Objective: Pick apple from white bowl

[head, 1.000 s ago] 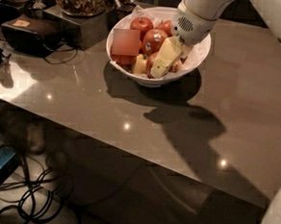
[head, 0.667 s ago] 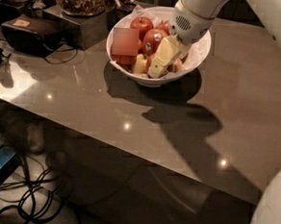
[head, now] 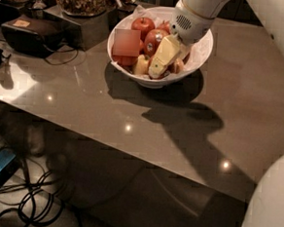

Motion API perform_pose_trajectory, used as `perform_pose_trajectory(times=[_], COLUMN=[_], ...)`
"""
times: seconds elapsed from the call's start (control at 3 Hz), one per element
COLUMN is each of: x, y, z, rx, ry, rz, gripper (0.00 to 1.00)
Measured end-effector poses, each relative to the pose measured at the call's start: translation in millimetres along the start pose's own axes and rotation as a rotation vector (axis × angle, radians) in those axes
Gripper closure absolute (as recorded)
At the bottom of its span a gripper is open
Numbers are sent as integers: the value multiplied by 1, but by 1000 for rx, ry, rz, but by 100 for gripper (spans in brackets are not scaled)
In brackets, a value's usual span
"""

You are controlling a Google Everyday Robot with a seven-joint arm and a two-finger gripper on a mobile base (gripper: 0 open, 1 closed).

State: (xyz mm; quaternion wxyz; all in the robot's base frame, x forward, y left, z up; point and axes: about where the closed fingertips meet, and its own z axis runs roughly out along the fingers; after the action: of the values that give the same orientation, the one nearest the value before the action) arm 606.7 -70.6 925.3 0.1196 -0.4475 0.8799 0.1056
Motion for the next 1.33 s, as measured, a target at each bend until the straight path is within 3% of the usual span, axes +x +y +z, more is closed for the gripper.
perform_pose_trajectory(times=[1.33], x=[9], y=[-7], z=[13], rx=[-32], ry=[18], rz=[51], gripper=[31])
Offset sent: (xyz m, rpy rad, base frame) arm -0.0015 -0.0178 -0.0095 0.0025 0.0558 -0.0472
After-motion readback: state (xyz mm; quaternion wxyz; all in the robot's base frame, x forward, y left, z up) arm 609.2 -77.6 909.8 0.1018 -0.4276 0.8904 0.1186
